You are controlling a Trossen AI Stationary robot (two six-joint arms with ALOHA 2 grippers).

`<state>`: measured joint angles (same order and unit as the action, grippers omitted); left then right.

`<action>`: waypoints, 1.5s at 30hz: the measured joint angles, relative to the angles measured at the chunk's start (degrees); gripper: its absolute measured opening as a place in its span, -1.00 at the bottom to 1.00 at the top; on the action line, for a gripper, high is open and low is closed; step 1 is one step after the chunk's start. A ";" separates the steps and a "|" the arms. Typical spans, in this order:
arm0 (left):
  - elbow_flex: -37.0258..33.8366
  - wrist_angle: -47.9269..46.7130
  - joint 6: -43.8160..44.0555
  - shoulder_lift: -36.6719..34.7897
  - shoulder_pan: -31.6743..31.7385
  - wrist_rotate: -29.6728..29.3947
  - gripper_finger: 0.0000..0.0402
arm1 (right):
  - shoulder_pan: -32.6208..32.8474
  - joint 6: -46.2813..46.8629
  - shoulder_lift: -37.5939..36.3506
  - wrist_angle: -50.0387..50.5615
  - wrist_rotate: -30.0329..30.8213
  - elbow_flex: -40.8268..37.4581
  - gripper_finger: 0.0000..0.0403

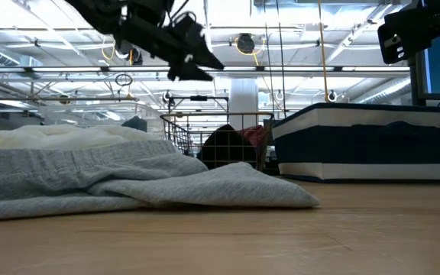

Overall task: Pick & Place Cloths
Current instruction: Put the gray underwear into the wire basket

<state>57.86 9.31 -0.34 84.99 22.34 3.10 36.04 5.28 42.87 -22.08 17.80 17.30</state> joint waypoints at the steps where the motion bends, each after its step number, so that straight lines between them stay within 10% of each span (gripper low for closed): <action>1: 0.00 -1.39 -0.55 -0.68 -1.26 -0.03 0.67 | -0.01 0.00 0.00 -0.01 0.00 0.00 -0.16; 25: -0.02 -21.69 5.95 -3.28 -35.43 -12.30 0.67 | 0.01 0.00 0.00 -0.01 0.04 0.02 -0.16; 45: -0.02 -24.61 22.41 3.44 -48.09 -18.64 0.67 | 0.00 0.02 0.00 -0.85 0.02 0.09 -0.16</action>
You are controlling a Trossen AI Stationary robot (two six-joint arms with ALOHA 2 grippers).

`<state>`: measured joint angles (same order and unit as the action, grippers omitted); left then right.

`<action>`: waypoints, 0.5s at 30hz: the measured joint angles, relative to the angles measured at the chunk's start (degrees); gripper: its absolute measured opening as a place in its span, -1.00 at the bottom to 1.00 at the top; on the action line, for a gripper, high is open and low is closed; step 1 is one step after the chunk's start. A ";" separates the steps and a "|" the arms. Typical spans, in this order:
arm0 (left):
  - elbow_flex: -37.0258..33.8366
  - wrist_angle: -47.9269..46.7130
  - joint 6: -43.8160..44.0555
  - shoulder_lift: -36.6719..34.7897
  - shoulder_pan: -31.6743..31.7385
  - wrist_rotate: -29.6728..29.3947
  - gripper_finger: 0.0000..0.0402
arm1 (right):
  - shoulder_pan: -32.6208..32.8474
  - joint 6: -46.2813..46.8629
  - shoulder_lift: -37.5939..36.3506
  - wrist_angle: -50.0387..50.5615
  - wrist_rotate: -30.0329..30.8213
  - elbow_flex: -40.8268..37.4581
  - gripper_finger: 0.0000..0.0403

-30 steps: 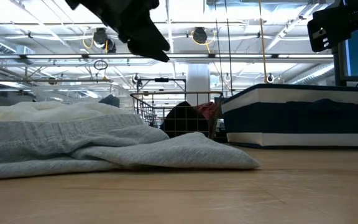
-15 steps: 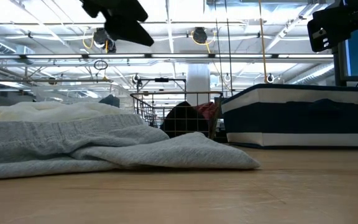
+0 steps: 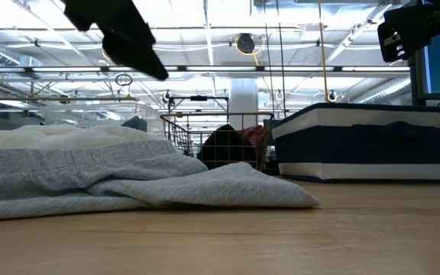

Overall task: Pick & Place Cloths
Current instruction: Put the gray underwear into the wire basket

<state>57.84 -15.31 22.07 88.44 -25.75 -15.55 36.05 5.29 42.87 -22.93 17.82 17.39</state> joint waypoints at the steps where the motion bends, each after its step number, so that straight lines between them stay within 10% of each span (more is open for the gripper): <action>1: 0.00 0.39 0.51 0.93 -0.11 -0.01 0.67 | 0.01 -0.02 -0.01 -0.12 -0.02 0.00 -0.16; 15: 0.00 0.54 7.29 13.61 -0.27 1.05 0.67 | -0.01 -0.01 0.00 -0.40 -0.07 0.00 -0.16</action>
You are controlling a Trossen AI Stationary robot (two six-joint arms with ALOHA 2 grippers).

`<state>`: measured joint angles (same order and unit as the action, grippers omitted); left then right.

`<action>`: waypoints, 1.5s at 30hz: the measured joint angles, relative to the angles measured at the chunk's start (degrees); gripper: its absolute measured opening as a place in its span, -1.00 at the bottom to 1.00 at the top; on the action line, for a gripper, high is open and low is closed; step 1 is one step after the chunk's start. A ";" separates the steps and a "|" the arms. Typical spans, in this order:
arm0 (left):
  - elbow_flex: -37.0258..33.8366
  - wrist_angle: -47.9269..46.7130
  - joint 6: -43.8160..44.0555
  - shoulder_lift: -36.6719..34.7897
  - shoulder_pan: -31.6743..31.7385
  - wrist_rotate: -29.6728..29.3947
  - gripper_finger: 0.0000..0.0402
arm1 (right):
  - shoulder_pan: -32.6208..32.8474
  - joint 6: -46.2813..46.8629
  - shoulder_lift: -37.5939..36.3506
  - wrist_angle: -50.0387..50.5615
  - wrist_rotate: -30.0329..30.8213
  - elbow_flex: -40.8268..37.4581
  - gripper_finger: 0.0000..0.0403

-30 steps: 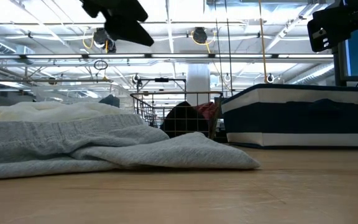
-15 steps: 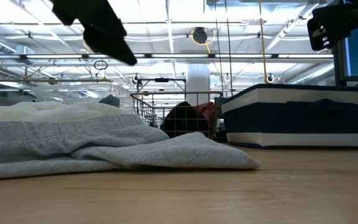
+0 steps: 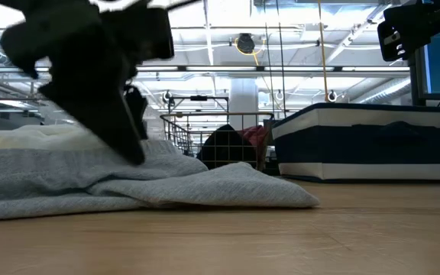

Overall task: Pick & Place Cloths
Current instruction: Put the gray underwear into the wire basket

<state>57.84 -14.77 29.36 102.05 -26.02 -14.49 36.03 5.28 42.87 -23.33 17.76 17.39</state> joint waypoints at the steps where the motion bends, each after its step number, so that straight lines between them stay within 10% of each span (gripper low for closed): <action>1: 0.00 0.03 0.59 0.88 0.01 0.60 0.67 | 0.02 0.00 0.00 0.00 0.00 0.00 -0.16; 14: 0.17 3.19 0.68 6.70 0.98 4.96 0.55 | 0.02 0.02 0.00 -0.02 -0.02 0.00 -0.16; 31: -0.12 8.24 -6.06 5.34 2.30 18.20 -0.92 | 0.02 0.02 -0.02 -0.40 -0.02 -0.04 -0.16; 45: -0.04 9.71 -13.31 -5.68 3.54 22.03 -0.94 | 0.02 0.02 0.00 -1.68 -0.04 -0.09 -0.16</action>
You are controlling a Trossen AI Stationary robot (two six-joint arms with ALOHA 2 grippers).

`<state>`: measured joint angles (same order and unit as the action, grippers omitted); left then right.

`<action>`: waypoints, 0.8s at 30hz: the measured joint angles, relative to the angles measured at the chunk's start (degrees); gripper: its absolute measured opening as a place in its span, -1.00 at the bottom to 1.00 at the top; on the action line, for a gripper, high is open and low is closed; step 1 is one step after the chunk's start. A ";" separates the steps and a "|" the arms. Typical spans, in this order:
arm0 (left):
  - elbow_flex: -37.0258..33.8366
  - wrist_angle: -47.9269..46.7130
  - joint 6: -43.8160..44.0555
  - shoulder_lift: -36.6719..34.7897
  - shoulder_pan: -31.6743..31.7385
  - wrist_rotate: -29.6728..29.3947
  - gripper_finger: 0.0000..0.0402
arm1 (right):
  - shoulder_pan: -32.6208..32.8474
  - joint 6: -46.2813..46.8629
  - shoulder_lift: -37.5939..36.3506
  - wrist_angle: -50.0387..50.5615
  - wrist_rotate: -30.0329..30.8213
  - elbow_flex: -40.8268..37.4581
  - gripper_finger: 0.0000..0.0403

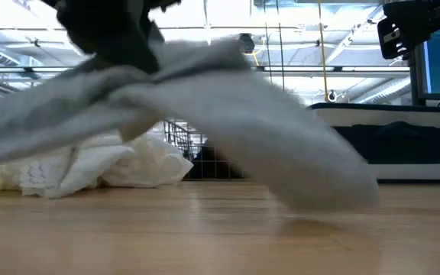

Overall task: Pick & Place Cloths
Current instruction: Put the gray underwear into the wire basket

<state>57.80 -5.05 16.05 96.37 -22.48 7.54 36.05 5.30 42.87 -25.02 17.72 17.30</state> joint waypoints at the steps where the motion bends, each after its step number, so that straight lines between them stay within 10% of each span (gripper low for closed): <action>1: -0.05 -0.32 -0.89 -1.02 0.00 0.06 -0.96 | 0.00 0.00 -0.02 -0.02 0.00 0.00 -0.16; 24: 0.00 16.16 -21.01 -12.81 0.71 -0.31 -0.98 | 0.00 0.00 0.00 0.40 0.00 0.00 -0.16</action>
<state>57.80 11.10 -4.97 83.56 -21.77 7.22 36.05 5.30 42.87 -24.62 17.72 17.30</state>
